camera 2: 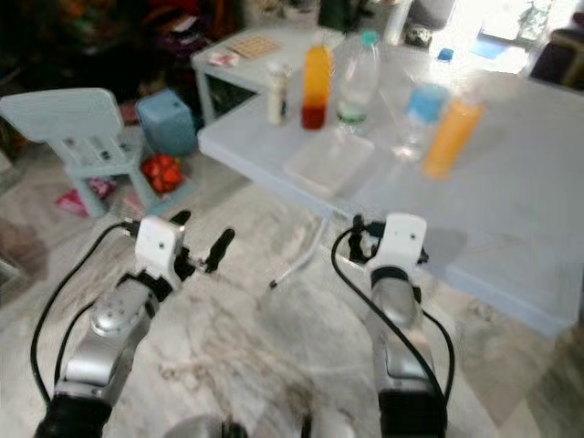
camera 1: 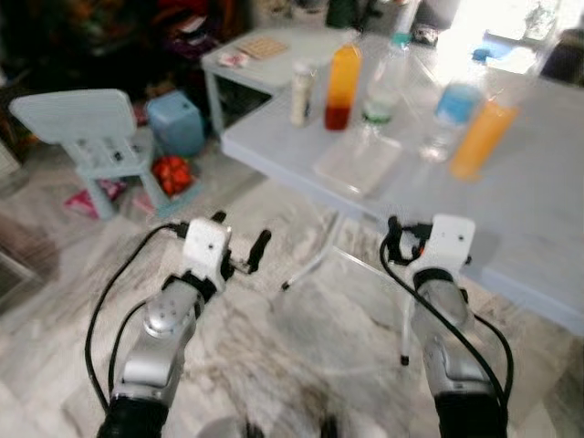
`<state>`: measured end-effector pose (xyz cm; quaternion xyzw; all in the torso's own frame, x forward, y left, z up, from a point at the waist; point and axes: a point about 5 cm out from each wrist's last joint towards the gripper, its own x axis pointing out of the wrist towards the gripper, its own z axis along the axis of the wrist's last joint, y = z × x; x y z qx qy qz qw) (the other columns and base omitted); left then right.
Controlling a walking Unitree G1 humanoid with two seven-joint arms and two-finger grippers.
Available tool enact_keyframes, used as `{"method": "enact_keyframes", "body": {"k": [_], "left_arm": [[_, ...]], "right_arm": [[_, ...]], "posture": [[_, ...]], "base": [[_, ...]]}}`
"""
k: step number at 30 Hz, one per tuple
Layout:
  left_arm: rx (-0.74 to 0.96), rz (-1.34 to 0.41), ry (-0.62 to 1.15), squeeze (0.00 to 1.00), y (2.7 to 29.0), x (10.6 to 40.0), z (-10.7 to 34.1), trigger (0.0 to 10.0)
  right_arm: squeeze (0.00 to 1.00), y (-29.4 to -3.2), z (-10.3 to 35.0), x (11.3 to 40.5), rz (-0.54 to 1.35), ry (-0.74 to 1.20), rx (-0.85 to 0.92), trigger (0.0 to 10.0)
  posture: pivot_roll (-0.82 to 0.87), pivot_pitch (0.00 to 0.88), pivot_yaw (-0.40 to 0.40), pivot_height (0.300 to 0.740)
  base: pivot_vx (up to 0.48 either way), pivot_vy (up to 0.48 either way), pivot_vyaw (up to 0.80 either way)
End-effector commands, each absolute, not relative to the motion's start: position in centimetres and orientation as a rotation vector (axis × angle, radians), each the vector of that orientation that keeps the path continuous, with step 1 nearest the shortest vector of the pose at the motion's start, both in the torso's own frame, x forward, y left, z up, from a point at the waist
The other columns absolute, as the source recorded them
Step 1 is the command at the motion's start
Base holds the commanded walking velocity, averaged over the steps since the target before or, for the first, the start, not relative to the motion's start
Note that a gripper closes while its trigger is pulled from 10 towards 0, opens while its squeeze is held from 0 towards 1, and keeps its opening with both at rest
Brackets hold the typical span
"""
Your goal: Restocking fridge
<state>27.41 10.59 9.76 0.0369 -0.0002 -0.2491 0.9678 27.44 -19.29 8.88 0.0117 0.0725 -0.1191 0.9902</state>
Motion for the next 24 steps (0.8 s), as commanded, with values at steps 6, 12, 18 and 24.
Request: {"method": "enact_keyframes", "body": {"k": [6, 12, 18, 24], "left_arm": [[0.09, -0.449, -0.011, 0.0, 11.6, 27.8, 10.1, 10.0], [0.089, -0.441, -0.039, 0.0, 11.8, 27.8, 10.4, 10.0], [0.113, -0.441, -0.046, 0.0, 11.7, 27.8, 10.5, 10.0], [0.115, -0.445, -0.044, 0.0, 11.8, 27.7, 10.5, 10.0]], "right_arm": [[0.0, -18.2, 9.2, 27.5, -0.22, 0.135, 0.057, 10.0], [0.0, -17.9, 8.8, 27.2, -0.211, 0.155, 0.061, 10.0], [0.0, -17.9, 8.3, 26.4, -0.226, 0.199, 0.106, 10.0], [0.0, -17.2, 9.7, 25.4, -0.096, 0.125, 0.162, 10.0]], "posture": [[0.0, 0.052, 0.013, 0.74], [0.0, 0.049, 0.008, 0.74], [0.01, 0.048, 0.006, 0.74], [0.0, 0.05, 0.012, 0.74]], "base": [[0.278, 0.344, -0.24], [0.0, 0.0, 0.0], [0.0, 0.0, 0.0], [0.0, 0.0, 0.0]]}}
